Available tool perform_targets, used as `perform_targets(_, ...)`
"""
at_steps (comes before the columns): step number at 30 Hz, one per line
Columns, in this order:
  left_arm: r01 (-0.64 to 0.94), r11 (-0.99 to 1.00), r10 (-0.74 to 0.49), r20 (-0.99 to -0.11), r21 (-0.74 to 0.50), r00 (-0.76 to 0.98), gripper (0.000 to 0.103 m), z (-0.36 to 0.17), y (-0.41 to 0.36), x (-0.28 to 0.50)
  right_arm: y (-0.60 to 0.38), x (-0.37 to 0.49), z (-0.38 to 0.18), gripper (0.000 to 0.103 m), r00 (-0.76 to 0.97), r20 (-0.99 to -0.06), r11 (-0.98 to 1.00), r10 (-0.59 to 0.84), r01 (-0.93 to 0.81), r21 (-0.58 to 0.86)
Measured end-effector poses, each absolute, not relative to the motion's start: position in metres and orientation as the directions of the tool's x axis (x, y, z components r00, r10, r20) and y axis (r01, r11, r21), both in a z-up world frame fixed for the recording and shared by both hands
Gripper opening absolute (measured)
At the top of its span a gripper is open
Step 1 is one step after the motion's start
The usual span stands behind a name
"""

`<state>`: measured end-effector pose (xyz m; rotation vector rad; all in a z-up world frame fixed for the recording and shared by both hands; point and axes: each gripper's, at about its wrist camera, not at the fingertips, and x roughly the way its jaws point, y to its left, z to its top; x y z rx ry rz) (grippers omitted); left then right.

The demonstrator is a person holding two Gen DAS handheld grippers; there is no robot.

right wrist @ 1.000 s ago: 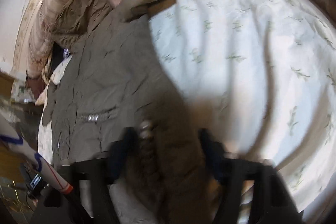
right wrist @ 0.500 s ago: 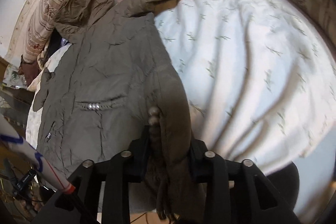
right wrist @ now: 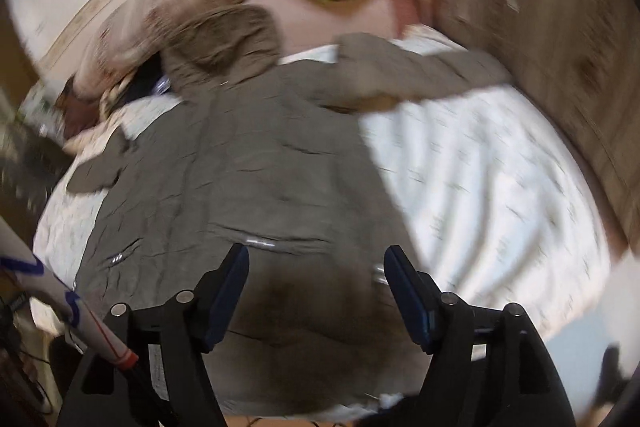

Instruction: Fold large clothes

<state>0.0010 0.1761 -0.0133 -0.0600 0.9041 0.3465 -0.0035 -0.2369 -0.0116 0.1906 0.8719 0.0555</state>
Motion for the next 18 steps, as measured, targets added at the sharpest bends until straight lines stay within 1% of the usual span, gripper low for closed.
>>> perform_targets(3,-0.308,0.945,0.277,-0.763,0.108,0.583,0.066,-0.009,0.166,0.0,-0.194,0.012,-0.015,0.075,0.627,-0.771,0.992,0.108,-0.022,0.121)
perform_targets(7,-0.303,0.942,0.304,-0.745,0.142,0.594,0.068,-0.007,0.159,-0.002,-0.164,0.02,-0.021,0.075,0.611,-0.782,0.992,0.125,-0.071,0.103)
perform_targets(9,-0.303,0.94,0.314,-0.741,0.155,0.593,0.068,-0.007,0.157,-0.001,-0.151,0.021,-0.023,0.075,0.61,-0.786,0.995,0.102,-0.079,0.067)
perform_targets(13,-0.303,0.941,0.31,-0.749,0.152,0.586,0.068,-0.01,0.157,0.001,-0.138,0.02,-0.029,0.075,0.614,-0.788,0.996,0.041,-0.085,-0.015)
perform_targets(18,-0.301,0.941,0.308,-0.751,0.152,0.584,0.068,-0.012,0.155,0.004,-0.136,0.02,-0.032,0.076,0.612,-0.79,0.995,-0.001,-0.079,-0.062)
